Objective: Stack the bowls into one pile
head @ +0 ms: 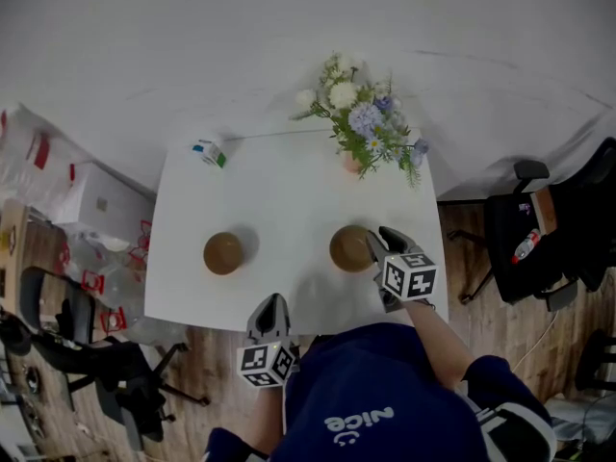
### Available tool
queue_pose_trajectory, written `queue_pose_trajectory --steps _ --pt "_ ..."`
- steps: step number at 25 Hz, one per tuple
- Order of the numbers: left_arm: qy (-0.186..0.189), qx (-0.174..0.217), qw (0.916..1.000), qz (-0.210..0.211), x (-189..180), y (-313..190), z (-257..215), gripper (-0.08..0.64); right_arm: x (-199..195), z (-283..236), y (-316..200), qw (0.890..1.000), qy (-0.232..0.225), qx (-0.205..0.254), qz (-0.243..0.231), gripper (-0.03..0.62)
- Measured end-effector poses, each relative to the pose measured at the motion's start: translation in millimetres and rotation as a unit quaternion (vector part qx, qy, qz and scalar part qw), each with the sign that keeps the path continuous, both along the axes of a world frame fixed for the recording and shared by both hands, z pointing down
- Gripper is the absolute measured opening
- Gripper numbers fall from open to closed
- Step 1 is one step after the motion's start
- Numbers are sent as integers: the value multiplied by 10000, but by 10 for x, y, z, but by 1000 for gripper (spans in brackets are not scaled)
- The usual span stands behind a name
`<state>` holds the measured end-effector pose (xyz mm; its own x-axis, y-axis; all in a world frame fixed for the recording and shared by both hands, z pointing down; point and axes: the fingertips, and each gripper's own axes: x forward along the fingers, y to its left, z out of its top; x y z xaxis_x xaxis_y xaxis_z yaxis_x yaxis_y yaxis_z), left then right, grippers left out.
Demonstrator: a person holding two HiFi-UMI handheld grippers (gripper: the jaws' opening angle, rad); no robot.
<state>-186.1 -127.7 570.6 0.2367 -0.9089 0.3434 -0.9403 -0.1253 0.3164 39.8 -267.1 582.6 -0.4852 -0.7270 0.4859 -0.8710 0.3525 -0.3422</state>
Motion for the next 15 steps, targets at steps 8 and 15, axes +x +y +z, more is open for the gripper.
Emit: queue_pose_trajectory --steps 8,15 --pt "111 77 9997 -226 -128 12 -15 20 -303 -518 328 9921 57 1027 -715 127" --pt "53 149 9985 -531 -348 0 -40 21 -735 -512 725 9810 320 1286 -1413 79"
